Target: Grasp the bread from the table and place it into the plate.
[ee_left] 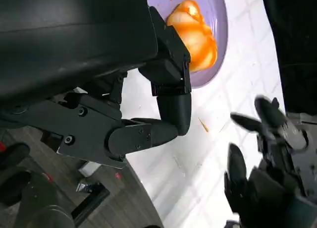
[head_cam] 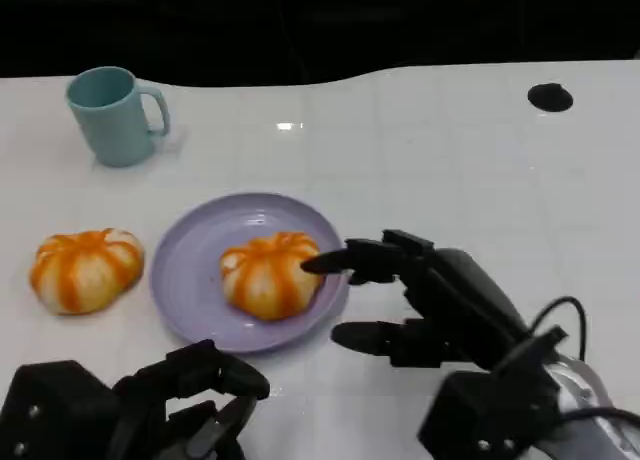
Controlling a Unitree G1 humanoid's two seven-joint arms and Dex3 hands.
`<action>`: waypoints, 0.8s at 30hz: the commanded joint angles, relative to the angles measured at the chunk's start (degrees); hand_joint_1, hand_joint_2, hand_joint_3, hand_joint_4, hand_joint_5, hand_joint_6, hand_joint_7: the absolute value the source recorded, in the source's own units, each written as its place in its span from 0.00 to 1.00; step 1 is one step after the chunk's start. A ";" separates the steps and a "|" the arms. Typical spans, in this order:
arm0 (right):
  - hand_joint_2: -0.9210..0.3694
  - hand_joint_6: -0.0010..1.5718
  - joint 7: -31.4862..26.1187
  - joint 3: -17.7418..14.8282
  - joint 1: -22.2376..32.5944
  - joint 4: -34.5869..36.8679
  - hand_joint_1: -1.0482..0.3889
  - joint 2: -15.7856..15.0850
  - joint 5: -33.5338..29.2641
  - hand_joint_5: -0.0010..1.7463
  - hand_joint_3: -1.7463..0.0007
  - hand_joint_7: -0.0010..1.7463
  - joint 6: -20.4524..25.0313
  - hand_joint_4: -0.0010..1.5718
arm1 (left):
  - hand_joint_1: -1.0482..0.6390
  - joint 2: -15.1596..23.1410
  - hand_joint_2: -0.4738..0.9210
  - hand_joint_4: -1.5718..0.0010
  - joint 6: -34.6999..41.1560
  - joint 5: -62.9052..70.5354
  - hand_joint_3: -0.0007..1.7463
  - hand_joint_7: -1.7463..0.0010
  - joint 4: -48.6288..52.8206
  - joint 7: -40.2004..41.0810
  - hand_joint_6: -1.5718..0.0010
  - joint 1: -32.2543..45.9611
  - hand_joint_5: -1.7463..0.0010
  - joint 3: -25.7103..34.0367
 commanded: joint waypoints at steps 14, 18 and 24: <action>0.48 0.52 4.94 -10.05 12.67 -10.69 0.59 -7.27 7.13 0.98 0.19 0.77 -3.75 0.51 | 0.38 0.79 1.00 0.58 -0.70 0.30 0.30 0.24 -1.20 -0.20 0.62 0.94 0.00 0.21; 0.48 0.52 5.03 -12.28 15.25 -12.38 0.60 -7.93 7.86 0.99 0.19 0.77 -3.88 0.52 | 0.37 0.64 1.00 0.59 -0.57 0.57 0.29 0.24 -1.48 0.17 0.62 1.05 0.00 0.08; 0.48 0.53 7.61 -15.50 19.99 -15.76 0.61 -9.77 10.99 1.00 0.19 0.79 -3.04 0.56 | 0.37 0.30 1.00 0.60 0.66 0.12 0.28 0.25 -2.21 0.49 0.61 1.11 0.00 0.27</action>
